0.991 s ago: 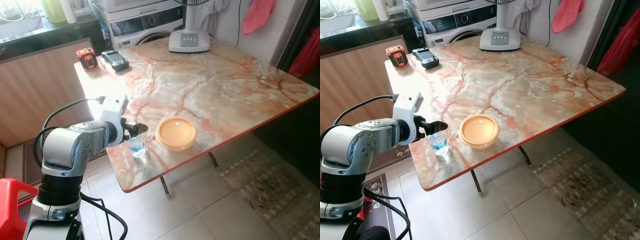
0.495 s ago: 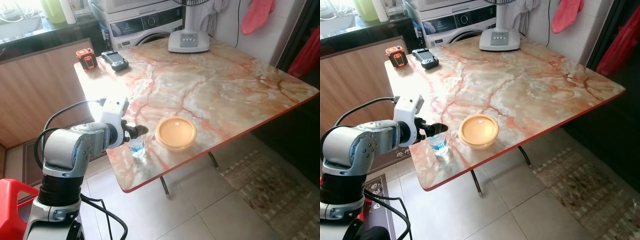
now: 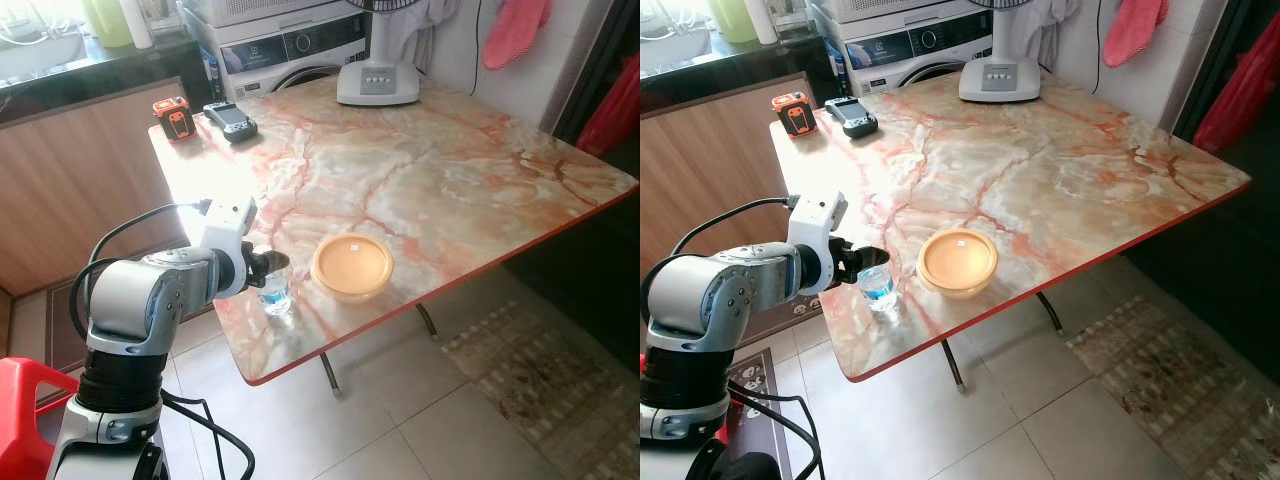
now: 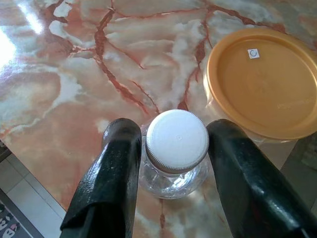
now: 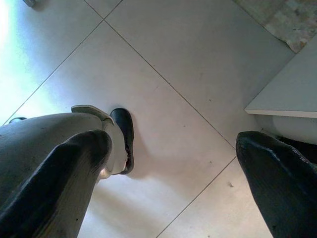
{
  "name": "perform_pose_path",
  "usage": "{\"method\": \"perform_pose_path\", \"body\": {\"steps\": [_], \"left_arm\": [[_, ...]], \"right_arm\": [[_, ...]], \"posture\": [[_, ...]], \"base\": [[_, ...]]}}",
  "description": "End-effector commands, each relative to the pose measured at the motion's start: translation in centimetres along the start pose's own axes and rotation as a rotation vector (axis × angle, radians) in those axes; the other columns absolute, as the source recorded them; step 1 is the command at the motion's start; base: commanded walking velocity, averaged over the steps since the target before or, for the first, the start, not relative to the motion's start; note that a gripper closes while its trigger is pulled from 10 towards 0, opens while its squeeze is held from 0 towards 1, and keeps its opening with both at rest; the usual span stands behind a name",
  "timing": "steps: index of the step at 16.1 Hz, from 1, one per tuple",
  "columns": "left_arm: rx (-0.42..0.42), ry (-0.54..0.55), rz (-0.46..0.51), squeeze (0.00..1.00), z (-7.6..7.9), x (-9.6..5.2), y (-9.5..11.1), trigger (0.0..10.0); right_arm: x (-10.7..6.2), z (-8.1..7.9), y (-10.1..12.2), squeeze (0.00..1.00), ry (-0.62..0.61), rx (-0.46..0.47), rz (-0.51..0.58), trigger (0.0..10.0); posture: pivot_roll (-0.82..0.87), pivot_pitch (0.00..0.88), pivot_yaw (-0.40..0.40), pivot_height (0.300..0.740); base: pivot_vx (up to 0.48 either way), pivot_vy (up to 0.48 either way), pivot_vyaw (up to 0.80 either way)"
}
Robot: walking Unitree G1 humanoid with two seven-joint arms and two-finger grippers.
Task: Restocking fridge
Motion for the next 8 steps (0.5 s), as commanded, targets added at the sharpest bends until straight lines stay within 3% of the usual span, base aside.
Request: {"method": "perform_pose_path", "body": {"steps": [1, 8], "left_arm": [[0.006, 0.016, -0.010, 0.00, -0.36, -0.02, -0.33, 0.0], [0.021, 0.019, -0.009, 0.00, -0.41, -0.03, -0.43, 0.0]], "right_arm": [[-0.10, -0.12, -0.54, 0.00, 0.005, 0.002, -0.017, 10.0], [-0.11, -0.24, -0.60, 0.00, 0.016, -0.001, -0.017, 10.0]], "posture": [[0.04, 0.000, 0.071, 0.740], [0.04, 0.000, 0.072, 0.740]], "base": [[0.000, 0.000, 0.00], [0.000, 0.000, 0.00]]}}
Point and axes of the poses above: a point about 5 cm out from each wrist's last joint towards the gripper, its own x axis pointing out of the wrist towards the gripper, its own y axis along the axis of the wrist's last joint, z = x × y, the point moved 3 cm from there along x, pointing out of the wrist towards the gripper, and after that the axes turned 5 degrees about -x, right-handed, at the moved point
